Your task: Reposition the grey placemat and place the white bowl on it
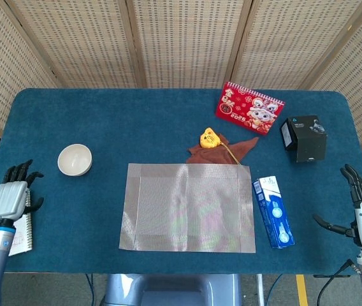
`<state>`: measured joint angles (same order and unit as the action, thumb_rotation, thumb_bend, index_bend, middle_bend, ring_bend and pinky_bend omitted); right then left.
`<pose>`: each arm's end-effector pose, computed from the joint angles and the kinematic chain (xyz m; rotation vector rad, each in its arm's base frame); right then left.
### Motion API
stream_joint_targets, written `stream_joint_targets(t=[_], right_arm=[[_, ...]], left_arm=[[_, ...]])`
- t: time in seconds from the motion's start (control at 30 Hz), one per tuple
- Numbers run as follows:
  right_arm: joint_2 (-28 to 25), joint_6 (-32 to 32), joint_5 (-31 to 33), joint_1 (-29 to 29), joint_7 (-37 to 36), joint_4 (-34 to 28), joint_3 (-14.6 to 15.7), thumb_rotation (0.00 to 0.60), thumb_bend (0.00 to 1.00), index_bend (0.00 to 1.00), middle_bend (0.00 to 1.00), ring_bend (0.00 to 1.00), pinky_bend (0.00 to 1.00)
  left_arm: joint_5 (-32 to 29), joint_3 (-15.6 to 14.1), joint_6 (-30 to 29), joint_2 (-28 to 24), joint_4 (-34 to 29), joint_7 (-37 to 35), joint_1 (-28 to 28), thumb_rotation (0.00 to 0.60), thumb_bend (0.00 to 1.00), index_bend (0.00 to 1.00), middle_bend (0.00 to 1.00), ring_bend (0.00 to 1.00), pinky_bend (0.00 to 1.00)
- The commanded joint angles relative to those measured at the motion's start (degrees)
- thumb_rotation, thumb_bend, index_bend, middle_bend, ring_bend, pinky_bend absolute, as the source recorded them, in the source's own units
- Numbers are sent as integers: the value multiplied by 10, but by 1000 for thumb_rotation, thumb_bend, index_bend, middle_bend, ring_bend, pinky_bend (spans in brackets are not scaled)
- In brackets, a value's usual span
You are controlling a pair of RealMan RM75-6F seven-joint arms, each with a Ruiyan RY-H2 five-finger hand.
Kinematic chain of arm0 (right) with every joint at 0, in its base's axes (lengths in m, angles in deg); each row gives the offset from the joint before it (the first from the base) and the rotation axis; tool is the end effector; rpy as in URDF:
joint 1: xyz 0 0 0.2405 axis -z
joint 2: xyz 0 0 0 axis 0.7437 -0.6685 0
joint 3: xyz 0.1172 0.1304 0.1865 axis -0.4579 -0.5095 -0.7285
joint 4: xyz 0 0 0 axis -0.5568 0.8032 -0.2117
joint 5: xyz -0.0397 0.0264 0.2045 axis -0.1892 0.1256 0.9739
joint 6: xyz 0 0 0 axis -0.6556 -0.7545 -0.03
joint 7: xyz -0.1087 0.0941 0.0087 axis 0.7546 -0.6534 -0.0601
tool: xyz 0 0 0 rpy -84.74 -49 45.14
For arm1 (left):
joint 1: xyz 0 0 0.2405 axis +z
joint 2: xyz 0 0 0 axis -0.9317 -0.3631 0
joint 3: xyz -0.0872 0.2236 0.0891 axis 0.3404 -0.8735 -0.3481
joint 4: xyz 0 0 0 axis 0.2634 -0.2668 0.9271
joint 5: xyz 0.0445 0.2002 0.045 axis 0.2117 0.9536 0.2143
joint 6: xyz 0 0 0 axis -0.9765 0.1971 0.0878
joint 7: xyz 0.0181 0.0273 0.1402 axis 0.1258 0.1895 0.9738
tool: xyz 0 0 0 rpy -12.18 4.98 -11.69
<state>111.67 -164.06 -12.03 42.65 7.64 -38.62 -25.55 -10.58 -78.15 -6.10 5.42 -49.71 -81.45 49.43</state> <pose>-0.3090 -0.1999 0.1686 1.1258 -1.1572 1.4841 -0.3239 0.2605 0.0973 -1.4015 -1.0056 -0.7159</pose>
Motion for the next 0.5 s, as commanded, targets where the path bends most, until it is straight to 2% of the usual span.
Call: stream_joint_targets(t=[0.03,0.3,0.5], right_arm=[[0,0,0,0,0,1,0,600,140,0,0,0,0],[2,1,1,-2,-1,4,0,600,141,0,0,0,0],[2,-1,1,-1,-2,5,0,600,140,0,0,0,0]], left_arm=[[-27,35,42,38,71,-16,-27,600,307,310,0,0,0],[-33,59,86,79,138,6,-67,600,307,331,0,0,0],[-41,65,117,103,159,32,-90,600,308,348,0,0,0]])
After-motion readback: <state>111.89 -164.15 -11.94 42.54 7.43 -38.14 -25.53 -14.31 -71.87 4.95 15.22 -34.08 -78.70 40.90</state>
